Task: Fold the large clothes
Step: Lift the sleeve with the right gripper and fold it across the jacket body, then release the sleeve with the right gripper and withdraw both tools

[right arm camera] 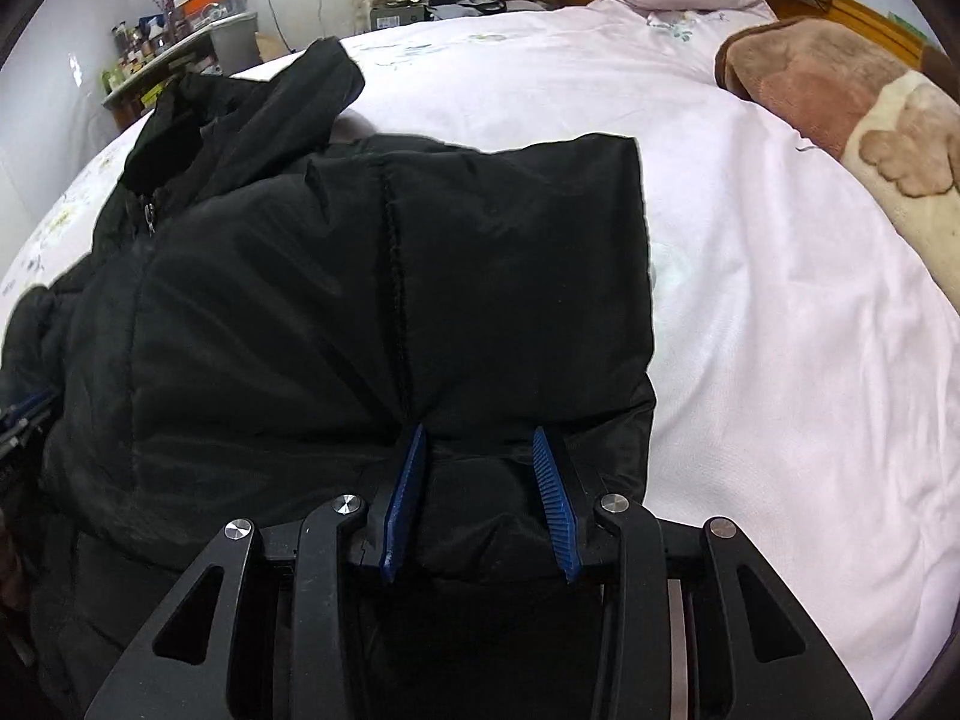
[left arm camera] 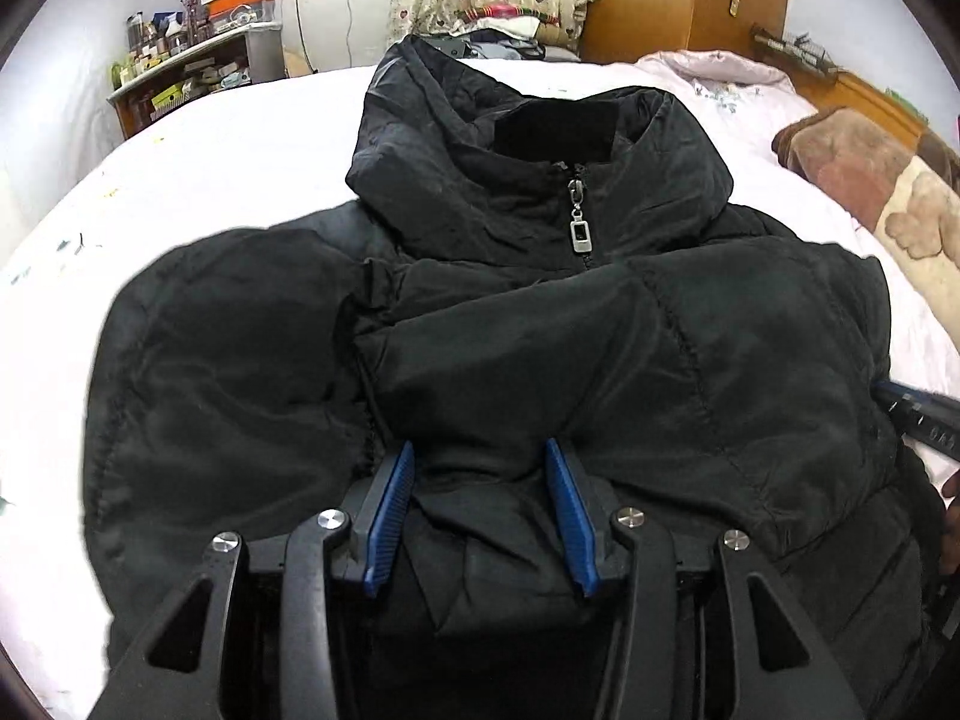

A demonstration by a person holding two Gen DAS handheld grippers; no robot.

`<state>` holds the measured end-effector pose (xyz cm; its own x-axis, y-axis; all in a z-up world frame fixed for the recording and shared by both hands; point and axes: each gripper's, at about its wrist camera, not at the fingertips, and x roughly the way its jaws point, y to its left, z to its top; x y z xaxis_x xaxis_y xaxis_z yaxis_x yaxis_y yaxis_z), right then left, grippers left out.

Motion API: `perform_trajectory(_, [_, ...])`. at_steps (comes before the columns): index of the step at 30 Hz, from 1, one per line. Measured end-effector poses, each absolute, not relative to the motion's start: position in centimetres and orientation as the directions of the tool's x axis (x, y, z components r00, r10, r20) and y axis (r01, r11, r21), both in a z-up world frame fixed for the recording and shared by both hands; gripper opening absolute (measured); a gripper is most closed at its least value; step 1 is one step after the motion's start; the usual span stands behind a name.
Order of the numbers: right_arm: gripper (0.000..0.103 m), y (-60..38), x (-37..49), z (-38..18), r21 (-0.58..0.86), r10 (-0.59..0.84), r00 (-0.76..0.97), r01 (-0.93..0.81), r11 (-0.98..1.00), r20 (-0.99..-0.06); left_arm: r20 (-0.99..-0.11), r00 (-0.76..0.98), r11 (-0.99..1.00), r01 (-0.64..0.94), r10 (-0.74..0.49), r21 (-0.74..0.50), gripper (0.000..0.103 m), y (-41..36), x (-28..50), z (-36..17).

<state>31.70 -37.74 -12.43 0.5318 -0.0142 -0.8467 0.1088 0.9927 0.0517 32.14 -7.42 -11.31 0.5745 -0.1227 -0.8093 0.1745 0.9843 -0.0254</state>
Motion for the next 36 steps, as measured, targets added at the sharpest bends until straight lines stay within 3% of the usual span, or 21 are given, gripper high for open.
perform_trajectory(4, [0.038, -38.8, 31.1, -7.9, 0.113, 0.023, 0.616, 0.107, 0.988, -0.787, -0.773, 0.607, 0.979, 0.179, -0.184, -0.093, 0.048, -6.2, 31.9, -7.0])
perform_trajectory(8, [0.038, -38.9, 33.8, -5.6, 0.125, 0.03, 0.652, 0.101, 0.987, -0.758, -0.74, 0.655, 0.982, 0.184, -0.152, -0.039, 0.048, -7.1, 34.0, -5.7])
perform_trajectory(11, [0.038, -38.8, 37.4, -7.1, 0.074, -0.006, 0.613, 0.106, 0.992, -0.79, -0.804, 0.585, 0.985, 0.171, -0.104, -0.003, 0.049, -7.5, 36.7, -9.8])
perform_trajectory(16, [0.037, -38.9, 39.0, -12.6, 0.026, -0.029, 0.532, 0.095, 0.995, -0.846, -0.786, 0.609, 0.984, 0.178, -0.106, 0.005, 0.049, -7.1, 36.9, -13.1])
perform_trajectory(20, [0.036, -38.7, 38.4, -13.1, 0.005, -0.058, 0.543, 0.113, 0.994, -0.838, -0.784, 0.611, 0.985, 0.172, -0.106, 0.0, 0.049, -7.1, 37.0, -13.2])
perform_trajectory(24, [0.037, -38.3, 37.5, -9.9, -0.031, -0.084, 0.554, 0.104, 0.994, -0.829, -0.795, 0.594, 0.987, 0.16, -0.121, -0.031, 0.046, -6.3, 36.2, -10.0])
perform_trajectory(29, [0.037, -37.6, 31.9, -5.5, 0.075, 0.017, 0.654, 0.061, 0.995, -0.756, -0.715, 0.667, 0.974, 0.206, -0.209, -0.093, 0.046, -4.7, 30.8, -5.6])
perform_trajectory(36, [0.036, -34.9, 30.6, -11.5, 0.057, 0.042, 0.536, 0.011, 0.998, -0.843, -0.805, 0.571, 0.978, 0.202, -0.16, -0.052, 0.049, -5.5, 30.5, -11.8])
